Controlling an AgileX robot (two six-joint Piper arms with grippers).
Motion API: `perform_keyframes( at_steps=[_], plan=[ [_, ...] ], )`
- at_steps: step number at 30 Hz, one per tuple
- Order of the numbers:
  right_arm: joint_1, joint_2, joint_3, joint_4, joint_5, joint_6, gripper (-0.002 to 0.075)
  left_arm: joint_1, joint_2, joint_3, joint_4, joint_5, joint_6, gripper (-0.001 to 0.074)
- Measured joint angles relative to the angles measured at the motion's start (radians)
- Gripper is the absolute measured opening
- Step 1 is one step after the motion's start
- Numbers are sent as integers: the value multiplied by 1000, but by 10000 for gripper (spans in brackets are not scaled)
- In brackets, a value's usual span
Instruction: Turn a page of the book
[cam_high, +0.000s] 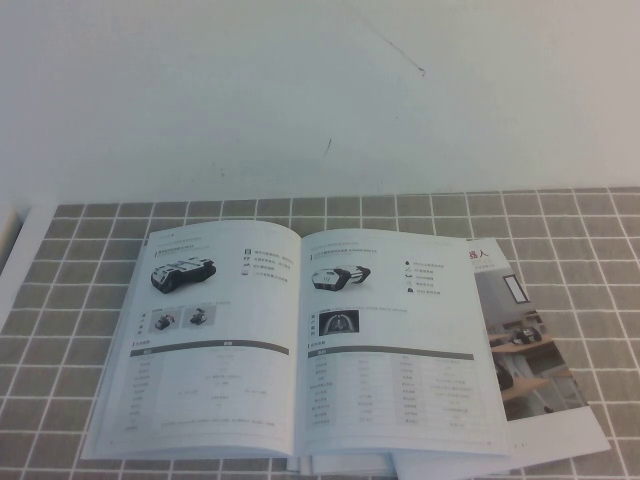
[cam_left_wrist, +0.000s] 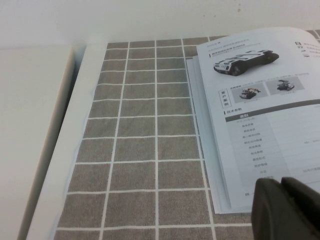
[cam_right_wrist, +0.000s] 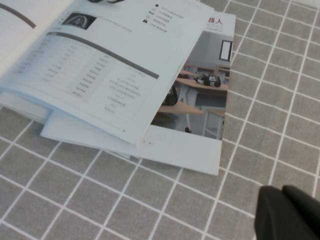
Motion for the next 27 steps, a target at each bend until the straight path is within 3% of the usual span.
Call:
perform_keyframes(
  at_steps=[27],
  plan=[
    [0, -7, 10, 2, -8, 0, -2, 0, -1, 0, -11, 2, -20, -4]
  ],
)
